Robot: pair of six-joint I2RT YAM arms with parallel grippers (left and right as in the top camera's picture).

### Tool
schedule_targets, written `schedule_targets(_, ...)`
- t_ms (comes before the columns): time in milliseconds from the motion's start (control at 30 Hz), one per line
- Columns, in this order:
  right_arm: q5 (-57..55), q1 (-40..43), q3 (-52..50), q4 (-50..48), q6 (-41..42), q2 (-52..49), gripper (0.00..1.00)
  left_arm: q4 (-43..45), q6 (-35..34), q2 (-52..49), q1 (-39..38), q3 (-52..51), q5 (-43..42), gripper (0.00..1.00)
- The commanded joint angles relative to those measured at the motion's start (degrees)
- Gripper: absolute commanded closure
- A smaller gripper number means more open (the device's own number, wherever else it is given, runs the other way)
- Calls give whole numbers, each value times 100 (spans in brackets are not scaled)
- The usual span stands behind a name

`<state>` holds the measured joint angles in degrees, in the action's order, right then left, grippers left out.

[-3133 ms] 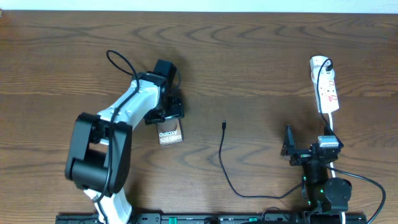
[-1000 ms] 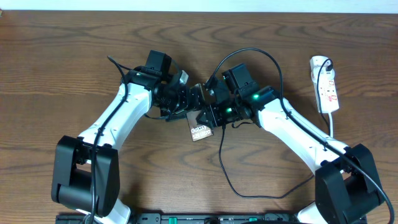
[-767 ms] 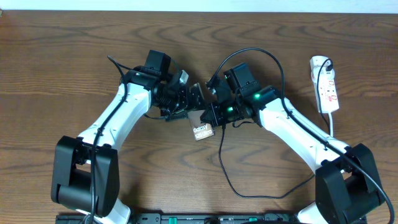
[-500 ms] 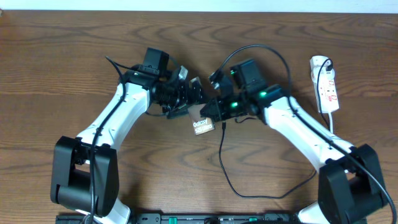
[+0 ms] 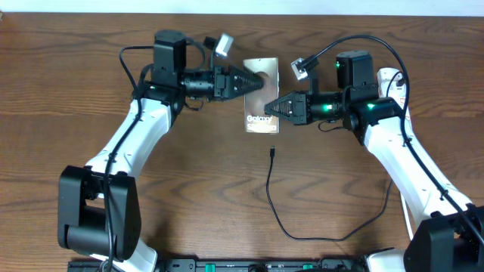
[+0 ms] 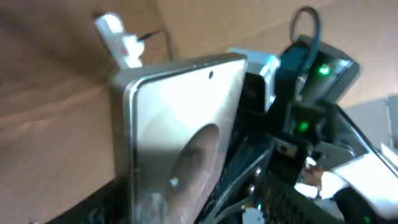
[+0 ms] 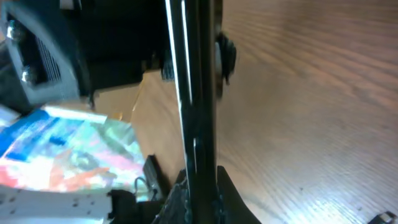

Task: Plug charger to phone and switch on socket

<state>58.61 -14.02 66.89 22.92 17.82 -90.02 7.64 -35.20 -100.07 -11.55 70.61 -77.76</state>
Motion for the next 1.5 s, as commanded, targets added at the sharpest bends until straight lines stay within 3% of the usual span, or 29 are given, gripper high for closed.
schedule_targets(0,304,-98,61,-160,48,42,99,476,-717,142,-98,72,-887,38)
schedule_targets(200,306,-96,61,-732,404,42,99,691,-737,142,-304,72,-1226,45)
schedule_targets(400,310,-92,61,-920,660,42,99,688,-732,142,-457,72,-1226,65)
schedule_targets(533,308,-31,61,-922,754,42,99,688,-732,142,-461,72,-1226,68)
schedule_targets(667,310,28,61,-896,807,42,98,688,-732,142,-459,72,-1224,89)
schedule_targets(733,378,33,61,-848,774,42,90,688,-730,142,-448,72,-1217,92)
schedule_targets(800,612,33,61,-844,551,42,72,686,-706,140,-448,72,-1150,92)
schedule_targets(867,896,52,61,-833,284,42,61,684,-638,140,-448,70,-1080,93)
schedule_targets(900,990,105,61,-767,170,44,48,675,-466,138,-448,70,-1014,93)
schedule_targets(1033,791,323,61,-411,-245,44,36,568,-94,138,-448,33,-730,93)
schedule_targets(1200,551,730,61,417,-1056,44,15,-828,815,138,-450,-142,769,92)
schedule_targets(1367,-859,955,59,1539,-1237,42,11,-3106,1582,136,-487,-177,4026,92)
schedule_targets(1467,-2400,861,59,2295,-1235,39,11,-3814,1786,136,-577,-177,5665,93)
